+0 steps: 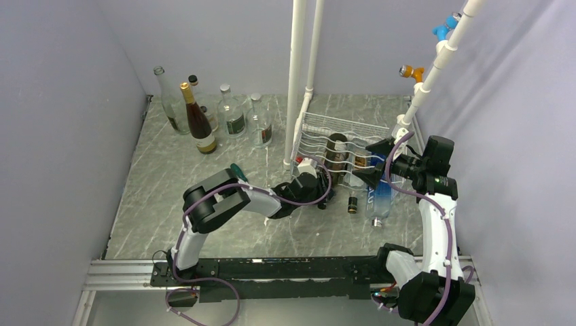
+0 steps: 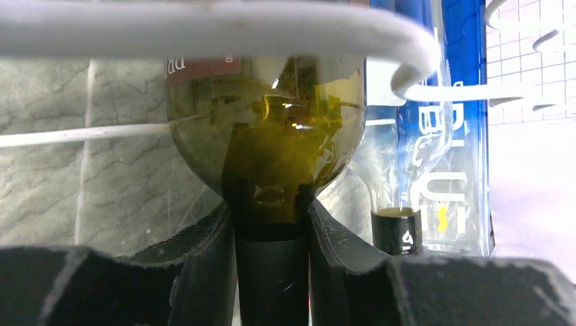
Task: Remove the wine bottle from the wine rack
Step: Pick up the wine bottle from the wine rack.
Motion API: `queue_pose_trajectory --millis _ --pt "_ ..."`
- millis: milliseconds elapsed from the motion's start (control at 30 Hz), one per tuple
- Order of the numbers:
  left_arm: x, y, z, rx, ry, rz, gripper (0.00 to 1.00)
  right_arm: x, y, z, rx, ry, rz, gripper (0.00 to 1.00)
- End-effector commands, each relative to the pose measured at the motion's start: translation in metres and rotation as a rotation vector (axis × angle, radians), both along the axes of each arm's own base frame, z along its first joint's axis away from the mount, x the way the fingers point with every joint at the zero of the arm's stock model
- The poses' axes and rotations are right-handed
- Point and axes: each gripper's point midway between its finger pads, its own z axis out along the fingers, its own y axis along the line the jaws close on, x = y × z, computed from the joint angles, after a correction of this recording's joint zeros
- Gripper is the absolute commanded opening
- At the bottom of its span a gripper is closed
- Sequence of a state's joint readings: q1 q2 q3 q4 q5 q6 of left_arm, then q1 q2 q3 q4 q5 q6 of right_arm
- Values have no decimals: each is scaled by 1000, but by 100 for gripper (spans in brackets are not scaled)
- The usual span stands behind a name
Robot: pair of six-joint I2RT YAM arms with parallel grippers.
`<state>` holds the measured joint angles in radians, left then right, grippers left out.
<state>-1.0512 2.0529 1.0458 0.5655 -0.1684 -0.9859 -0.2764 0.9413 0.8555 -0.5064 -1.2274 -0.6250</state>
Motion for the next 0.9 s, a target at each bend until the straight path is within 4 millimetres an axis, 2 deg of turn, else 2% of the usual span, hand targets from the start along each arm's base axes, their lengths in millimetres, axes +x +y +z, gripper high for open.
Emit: queue_pose_trajectory --millis 0,367,667,867 --pt "-7 4 26 -41 -36 -14 1 1 -2 4 -20 -45 -2 100" --pt "-23 24 54 -82 -95 15 0 2 -2 3 -23 -46 -2 100" --pt "-41 42 54 -109 -108 2 0 1 -2 2 -24 -47 -2 100" --pt "-60 45 55 -126 -96 -60 0 1 -2 2 -23 -48 1 100"
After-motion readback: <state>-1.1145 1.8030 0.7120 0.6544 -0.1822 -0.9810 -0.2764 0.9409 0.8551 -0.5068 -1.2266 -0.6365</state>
